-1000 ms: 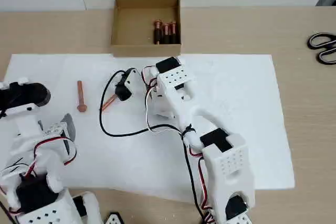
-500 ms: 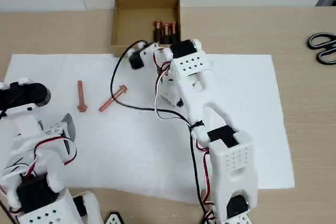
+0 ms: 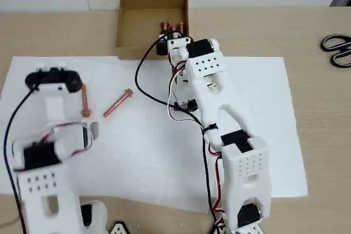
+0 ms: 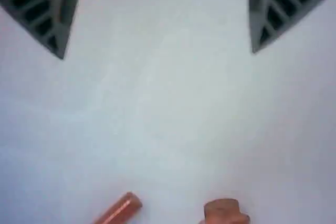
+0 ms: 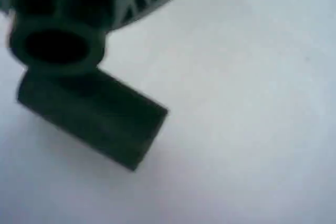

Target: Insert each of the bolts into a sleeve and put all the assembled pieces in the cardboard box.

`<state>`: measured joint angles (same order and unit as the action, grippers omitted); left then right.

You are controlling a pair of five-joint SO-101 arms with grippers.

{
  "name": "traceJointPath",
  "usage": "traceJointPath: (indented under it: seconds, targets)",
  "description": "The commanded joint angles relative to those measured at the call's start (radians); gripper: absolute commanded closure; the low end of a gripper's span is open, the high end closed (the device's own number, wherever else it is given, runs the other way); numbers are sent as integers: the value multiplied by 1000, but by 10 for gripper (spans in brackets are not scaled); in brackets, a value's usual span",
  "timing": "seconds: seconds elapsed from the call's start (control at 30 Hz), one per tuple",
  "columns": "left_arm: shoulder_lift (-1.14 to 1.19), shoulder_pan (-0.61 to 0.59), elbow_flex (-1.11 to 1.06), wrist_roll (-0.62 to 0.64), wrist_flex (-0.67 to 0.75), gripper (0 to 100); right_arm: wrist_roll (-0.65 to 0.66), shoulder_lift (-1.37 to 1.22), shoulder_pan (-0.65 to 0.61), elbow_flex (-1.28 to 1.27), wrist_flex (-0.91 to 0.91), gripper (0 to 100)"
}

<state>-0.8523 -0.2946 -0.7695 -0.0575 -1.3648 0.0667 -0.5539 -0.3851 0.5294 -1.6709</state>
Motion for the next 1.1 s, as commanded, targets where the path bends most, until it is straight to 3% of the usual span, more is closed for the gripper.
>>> traceJointPath:
  seconds: [0.0, 0.17, 0.33, 0.57, 0.77, 1.07]
  targets:
    - [138, 17, 137, -2, 32, 783, -14, 13, 33, -2, -13, 995]
    - [354, 104, 274, -35, 32, 783, -11, 13, 93, -3, -13, 995]
    - [598, 192, 420, -221, 34, 783, -11, 13, 120, -3, -13, 995]
    - [950, 198, 690, -443, 38, 783, -9, 13, 122, -3, -13, 995]
    - [1191, 198, 881, -462, 32, 783, -9, 13, 122, -3, -13, 995]
    - [1339, 201, 1021, -466, 38, 835, -9, 13, 122, -3, -13, 995]
